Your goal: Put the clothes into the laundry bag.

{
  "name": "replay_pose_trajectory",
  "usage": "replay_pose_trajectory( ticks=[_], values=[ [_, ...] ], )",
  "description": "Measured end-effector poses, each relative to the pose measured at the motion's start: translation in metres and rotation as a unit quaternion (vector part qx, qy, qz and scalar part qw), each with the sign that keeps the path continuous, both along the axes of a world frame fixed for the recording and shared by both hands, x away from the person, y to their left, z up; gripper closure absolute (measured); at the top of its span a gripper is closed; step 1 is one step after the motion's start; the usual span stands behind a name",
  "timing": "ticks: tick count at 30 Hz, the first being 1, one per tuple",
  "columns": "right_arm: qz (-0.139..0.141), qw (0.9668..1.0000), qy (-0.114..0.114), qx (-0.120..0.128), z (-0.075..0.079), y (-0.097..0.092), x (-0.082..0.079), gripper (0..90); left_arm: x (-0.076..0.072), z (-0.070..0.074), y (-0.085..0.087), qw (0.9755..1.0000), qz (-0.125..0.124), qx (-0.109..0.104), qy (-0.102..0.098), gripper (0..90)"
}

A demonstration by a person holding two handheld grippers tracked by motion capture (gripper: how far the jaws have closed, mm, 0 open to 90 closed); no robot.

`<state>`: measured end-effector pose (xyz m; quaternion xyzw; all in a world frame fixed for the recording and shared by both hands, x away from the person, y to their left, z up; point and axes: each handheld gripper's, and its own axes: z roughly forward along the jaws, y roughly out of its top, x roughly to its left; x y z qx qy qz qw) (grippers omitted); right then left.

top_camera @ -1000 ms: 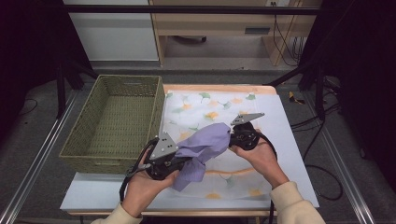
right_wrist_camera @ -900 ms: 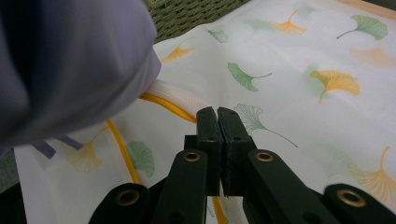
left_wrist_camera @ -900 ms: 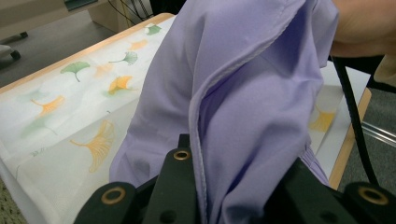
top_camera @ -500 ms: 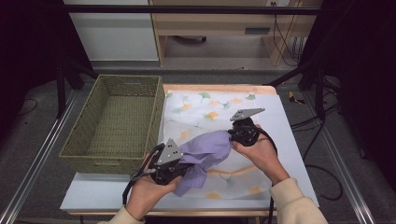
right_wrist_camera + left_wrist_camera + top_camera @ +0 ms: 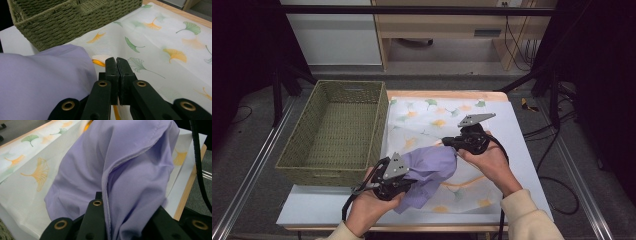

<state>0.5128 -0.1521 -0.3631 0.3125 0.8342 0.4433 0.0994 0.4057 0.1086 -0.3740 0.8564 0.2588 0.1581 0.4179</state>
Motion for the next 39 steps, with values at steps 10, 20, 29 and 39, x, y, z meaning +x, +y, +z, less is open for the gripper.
replay_pose_trajectory(
  ticks=[10,20,29,39],
  values=[
    [0.004,1.0,-0.002,-0.002,0.006,0.004,0.0,88.8,0.0,-0.003,-0.01,0.9999,-0.01,0.008,0.007,79.9],
    [0.002,1.0,-0.003,0.0,0.007,0.0,0.002,88.7,-0.016,0.002,-0.025,0.9996,-0.025,0.011,0.004,79.8],
    [0.004,1.0,-0.004,-0.001,0.009,0.001,0.001,88.7,0.0,-0.007,-0.03,0.9996,-0.013,0.014,0.021,79.8],
    [0.006,1.0,-0.007,0.0,0.01,0.001,-0.002,88.8,0.025,-0.025,-0.042,0.9985,0.013,0.049,0.021,79.8]
  ],
)
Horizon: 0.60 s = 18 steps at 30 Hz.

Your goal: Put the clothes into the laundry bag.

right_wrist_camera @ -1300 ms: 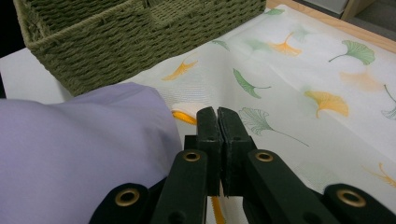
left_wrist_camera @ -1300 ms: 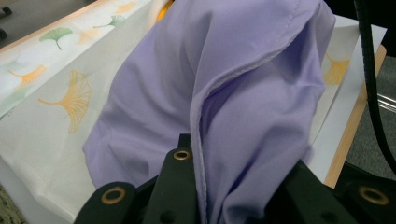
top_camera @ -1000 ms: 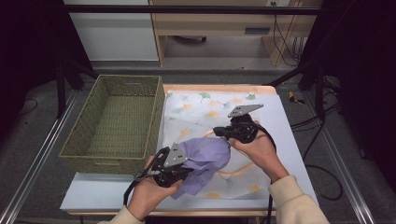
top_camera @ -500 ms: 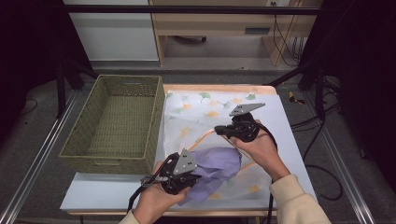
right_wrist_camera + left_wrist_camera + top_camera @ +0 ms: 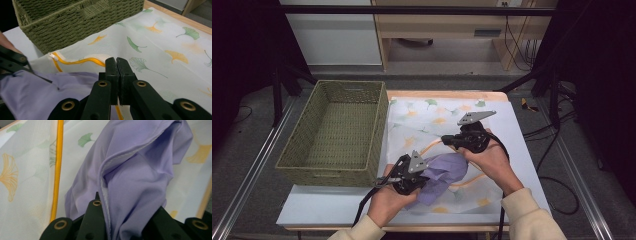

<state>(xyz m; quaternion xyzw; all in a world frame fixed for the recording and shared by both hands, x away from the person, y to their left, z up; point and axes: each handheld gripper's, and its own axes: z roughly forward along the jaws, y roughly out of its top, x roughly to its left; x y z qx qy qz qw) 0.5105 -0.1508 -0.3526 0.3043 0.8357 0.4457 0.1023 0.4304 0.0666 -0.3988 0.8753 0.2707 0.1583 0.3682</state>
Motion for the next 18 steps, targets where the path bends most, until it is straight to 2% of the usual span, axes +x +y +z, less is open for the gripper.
replay_pose_trajectory(
  ticks=[11,18],
  values=[
    [0.005,1.0,-0.004,-0.003,0.003,-0.003,-0.005,88.8,0.016,-0.016,0.003,0.9989,0.043,0.019,0.004,79.7],
    [0.008,0.9999,-0.004,-0.007,0.002,-0.001,-0.007,88.8,0.022,-0.02,0.002,0.9977,0.068,-0.006,0.0,79.4]
  ],
)
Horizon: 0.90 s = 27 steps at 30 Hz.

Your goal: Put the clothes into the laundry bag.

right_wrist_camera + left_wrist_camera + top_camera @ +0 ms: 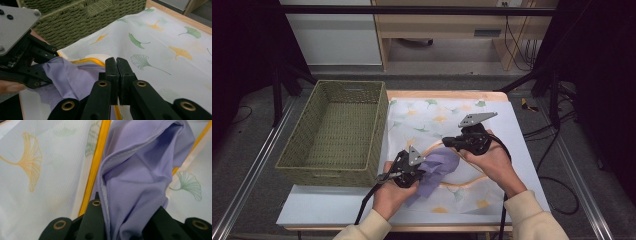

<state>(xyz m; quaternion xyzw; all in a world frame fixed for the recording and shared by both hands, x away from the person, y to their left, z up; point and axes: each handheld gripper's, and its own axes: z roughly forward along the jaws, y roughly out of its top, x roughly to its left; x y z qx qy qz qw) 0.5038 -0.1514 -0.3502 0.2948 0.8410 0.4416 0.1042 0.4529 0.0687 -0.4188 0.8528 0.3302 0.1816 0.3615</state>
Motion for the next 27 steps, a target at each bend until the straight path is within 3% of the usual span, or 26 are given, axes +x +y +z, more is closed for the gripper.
replay_pose_trajectory(
  ticks=[7,14,21,27],
  values=[
    [0.006,1.0,0.003,-0.007,-0.004,0.008,-0.001,88.7,0.005,-0.002,-0.009,0.9998,0.013,-0.014,-0.007,79.0],
    [0.004,0.9999,0.009,-0.001,-0.009,0.009,0.0,88.8,0.016,-0.005,-0.015,0.9985,0.025,-0.048,-0.007,78.7],
    [0.006,0.9999,0.01,0.002,-0.014,0.008,0.001,88.8,0.02,-0.012,-0.022,0.9984,0.029,-0.046,-0.018,78.3],
    [0.002,0.9999,0.013,0.004,-0.017,0.007,0.002,88.8,0.027,-0.016,-0.025,0.9972,0.042,-0.055,-0.029,77.3]
  ],
)
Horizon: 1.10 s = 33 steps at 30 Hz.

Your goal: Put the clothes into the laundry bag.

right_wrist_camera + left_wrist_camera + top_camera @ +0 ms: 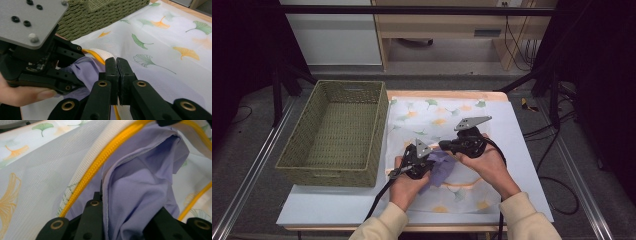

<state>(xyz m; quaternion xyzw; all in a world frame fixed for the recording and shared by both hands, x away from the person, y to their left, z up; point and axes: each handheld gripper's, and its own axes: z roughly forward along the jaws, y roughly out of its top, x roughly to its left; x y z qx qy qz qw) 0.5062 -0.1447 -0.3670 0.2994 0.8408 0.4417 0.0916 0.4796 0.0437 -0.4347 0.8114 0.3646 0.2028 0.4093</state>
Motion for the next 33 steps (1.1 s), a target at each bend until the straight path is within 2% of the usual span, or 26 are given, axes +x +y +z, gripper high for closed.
replay_pose_trajectory(
  ticks=[11,17,21,23,27,33],
  values=[
    [-0.009,0.9999,0.007,-0.002,-0.006,-0.003,0.003,88.7,0.009,-0.012,-0.005,0.9998,0.011,-0.012,-0.01,71.9],
    [-0.011,0.9999,0.01,-0.003,-0.008,-0.003,0.004,88.8,0.005,-0.013,-0.006,0.9995,0.0,-0.008,-0.03,54.3],
    [-0.011,0.9999,0.01,-0.003,-0.01,-0.003,0.004,88.7,-0.001,-0.012,-0.004,0.9995,-0.011,-0.005,-0.029,42.5],
    [-0.009,0.9999,0.011,-0.004,-0.011,-0.002,0.004,88.7,-0.005,-0.011,-0.001,0.9993,-0.013,-0.008,-0.034,39.2],
    [-0.01,0.9998,0.014,-0.007,-0.013,-0.001,0.004,88.7,-0.01,-0.009,0.001,0.9992,-0.025,-0.018,-0.027,32.5],
    [-0.006,0.9998,0.015,-0.009,-0.015,0.0,0.002,88.7,-0.022,-0.004,0.004,0.9978,-0.045,-0.032,-0.036,28.6]
  ],
)
